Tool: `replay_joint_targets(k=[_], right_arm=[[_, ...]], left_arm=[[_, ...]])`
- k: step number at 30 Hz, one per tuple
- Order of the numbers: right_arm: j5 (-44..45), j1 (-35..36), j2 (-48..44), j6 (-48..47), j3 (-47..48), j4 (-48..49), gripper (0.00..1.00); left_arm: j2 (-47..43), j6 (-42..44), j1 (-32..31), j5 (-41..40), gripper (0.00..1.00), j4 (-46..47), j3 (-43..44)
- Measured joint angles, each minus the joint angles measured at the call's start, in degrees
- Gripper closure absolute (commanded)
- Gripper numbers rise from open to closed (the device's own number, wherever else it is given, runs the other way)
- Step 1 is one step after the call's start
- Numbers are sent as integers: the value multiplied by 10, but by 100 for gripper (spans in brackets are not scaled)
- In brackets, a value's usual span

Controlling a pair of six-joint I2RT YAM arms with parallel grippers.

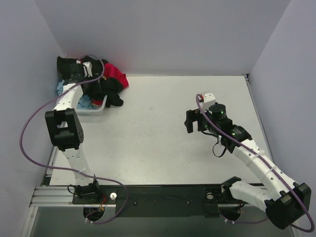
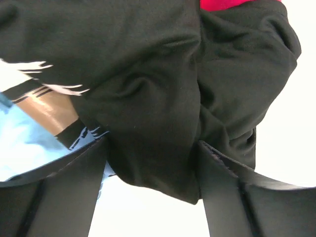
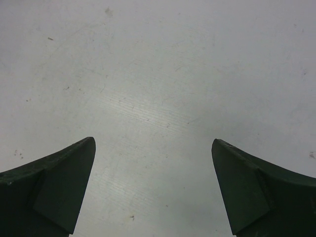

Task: Fold and stack the t-shirts
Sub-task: Grab crumpled tshirt from bin with the left arm

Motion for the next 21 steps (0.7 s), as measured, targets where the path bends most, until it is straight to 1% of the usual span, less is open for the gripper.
replay_joint_targets(k=[1,2,3,4,9,13,16,21], right_arm=[[4,0,-1,-5,-2,-1,1],[10,0,-3,-10,-6,-3,1],[16,0,-4,-17,-10,-8,1],[20,0,-5,-21,-12,-12,1],[26,0,-7,-27,-16,-22,1],[25,0,-8,-24,-16,-26,1],[25,6,-10,-20,-16,-29,2],[23,36,-12,-17,-7,-29,2]], left_arm=[[6,-2,-1,1,38,0,1],[15,-6,-2,3,63,-2,6],[21,-9,-3,5,80,-3,11],[27,-16,-4,8,100,-3,16],[39,-19,-7,13,100,-12,38],[22,-7,-7,13,100,-15,42],[-22,18,-7,13,100,-14,41],[-143,68,-7,21,100,8,41]])
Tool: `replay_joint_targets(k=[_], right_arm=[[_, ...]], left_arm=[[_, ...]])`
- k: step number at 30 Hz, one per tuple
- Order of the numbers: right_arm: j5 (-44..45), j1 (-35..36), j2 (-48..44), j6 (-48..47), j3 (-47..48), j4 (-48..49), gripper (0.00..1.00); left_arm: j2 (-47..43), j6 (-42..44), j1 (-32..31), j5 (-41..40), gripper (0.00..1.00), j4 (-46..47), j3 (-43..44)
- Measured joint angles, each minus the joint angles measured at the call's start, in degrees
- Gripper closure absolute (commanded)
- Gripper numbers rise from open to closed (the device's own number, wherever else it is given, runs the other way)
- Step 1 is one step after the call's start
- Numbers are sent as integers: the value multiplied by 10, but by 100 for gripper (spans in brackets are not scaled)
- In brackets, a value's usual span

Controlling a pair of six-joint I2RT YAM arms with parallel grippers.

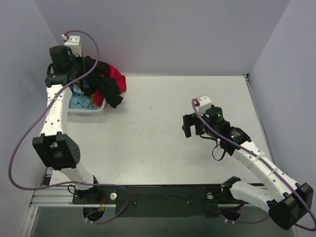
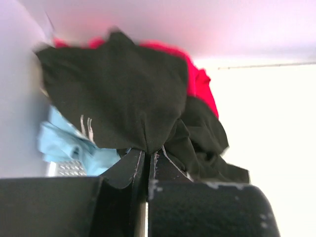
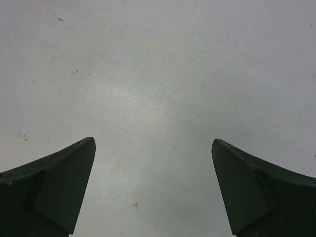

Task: Fold and stack the t-shirts
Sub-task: Grab crumpled tshirt from bin with the left arm, then move the tshirt to the center of the board

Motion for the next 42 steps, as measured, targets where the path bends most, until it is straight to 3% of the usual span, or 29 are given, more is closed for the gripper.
replay_joint_targets(k=[7,11,19,26,28,29,30,31,33,35,36,38,40,42], right_arm=[[-10,71,3,-12,30,8,2],[-42,120,43,-51,48,84,2],[-141,190,351,-75,273,232,2],[-139,216,466,-14,361,300,5],[-123,214,489,1,388,316,17],[-114,214,499,7,401,321,40],[-106,213,508,12,411,325,54],[-97,210,517,17,421,331,81],[-88,206,523,34,424,336,100],[-83,199,517,53,406,343,100],[-81,195,503,58,380,351,100],[-77,188,463,60,327,351,100],[-71,182,400,60,271,313,100],[-70,170,328,60,230,262,100]], left_arm=[[-142,44,0,60,100,22,13],[-184,50,0,101,100,27,-18],[-202,52,-15,147,100,-3,-135],[-238,35,-108,240,100,-78,-109],[-247,24,-110,266,100,-85,-94],[-250,18,-110,278,100,-86,-90],[-253,15,-110,287,100,-87,-88],[-256,11,-110,296,100,-88,-86],[-257,6,-110,313,100,-92,-82],[-256,2,-110,320,79,-97,-82],[-256,2,-110,320,50,-101,-82],[-252,8,-112,321,22,-105,-83],[-248,19,-114,324,15,-96,-85],[-248,31,-116,325,14,-83,-93]])
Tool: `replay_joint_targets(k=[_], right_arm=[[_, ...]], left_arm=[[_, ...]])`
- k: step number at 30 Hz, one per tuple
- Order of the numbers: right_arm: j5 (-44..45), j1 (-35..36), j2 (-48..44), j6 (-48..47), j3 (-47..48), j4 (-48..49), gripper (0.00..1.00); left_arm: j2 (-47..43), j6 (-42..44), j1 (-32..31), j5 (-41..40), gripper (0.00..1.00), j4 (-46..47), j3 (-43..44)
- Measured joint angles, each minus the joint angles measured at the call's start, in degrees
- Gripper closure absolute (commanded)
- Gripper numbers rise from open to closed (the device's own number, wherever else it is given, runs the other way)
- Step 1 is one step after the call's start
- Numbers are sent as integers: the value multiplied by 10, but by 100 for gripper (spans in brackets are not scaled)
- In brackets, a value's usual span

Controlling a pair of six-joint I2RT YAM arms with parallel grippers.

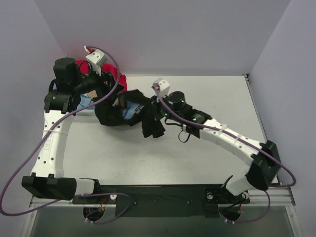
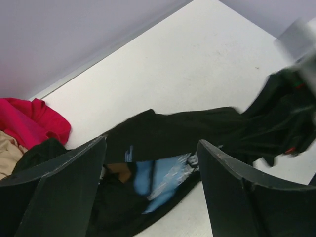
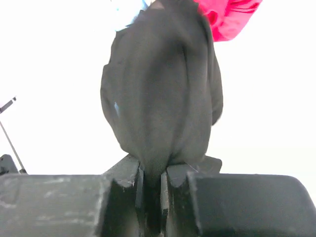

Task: Fold and stack the t-shirts
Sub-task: Move the tshirt to the center of the board

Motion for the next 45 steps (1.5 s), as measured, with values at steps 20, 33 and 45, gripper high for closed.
replay_joint_targets(k=[20,33,45], right_arm=[[-57,-414,-275,65,-249,-245,92],[65,-481,-288,83,-283,-289,30],[86,-515,-406,144,-390,-342,32]], left_arm=[[47,292,-273,-194,14,55,-373],[235,364,-473,-297,21,151,-312],[337,387,-511,-298,97,118,-182]])
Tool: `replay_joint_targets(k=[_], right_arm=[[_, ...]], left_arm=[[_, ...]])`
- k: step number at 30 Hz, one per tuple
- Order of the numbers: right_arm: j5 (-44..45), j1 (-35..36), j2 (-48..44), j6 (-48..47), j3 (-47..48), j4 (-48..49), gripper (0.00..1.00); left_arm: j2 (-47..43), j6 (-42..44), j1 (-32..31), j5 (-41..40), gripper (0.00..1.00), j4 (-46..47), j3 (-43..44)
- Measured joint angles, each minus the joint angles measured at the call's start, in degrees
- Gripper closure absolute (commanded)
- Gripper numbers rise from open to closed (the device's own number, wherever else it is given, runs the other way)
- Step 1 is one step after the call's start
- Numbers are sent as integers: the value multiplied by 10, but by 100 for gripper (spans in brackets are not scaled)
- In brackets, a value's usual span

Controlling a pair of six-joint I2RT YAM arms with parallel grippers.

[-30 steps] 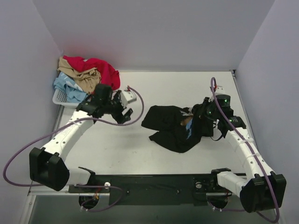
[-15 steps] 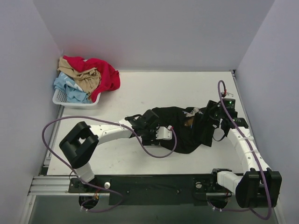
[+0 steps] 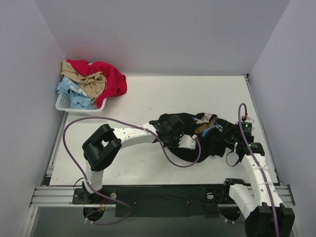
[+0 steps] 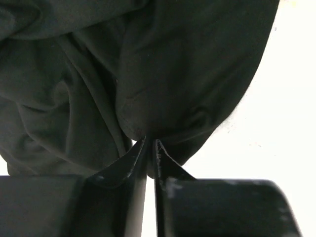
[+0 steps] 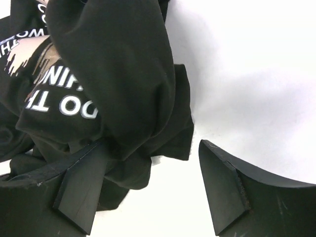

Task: Fold and stack the t-shirts
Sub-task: Move the tshirt to the center of the board, then flatten out the tshirt

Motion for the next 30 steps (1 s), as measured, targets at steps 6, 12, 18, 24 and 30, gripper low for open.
replay_joint_targets(k=[6,12,18,24,30], right_arm=[[-39,-26,-58,19,10,-50,32],[-72,-30,-69,21,101,-96,44],[-78,-2,-85,58,48,-140,49],[-8,124,-67,132,24,-185,48],[43,59,-79,205,-45,-152,51]], left_arm=[[19,-1,0,-5,100,-37,27],[-40,-38,17,-45,100,-36,-23],[-241,-57,149,1,100,-6,-136],[-301,-57,170,45,80,3,-216],[-281,-47,112,93,50,-12,-209]])
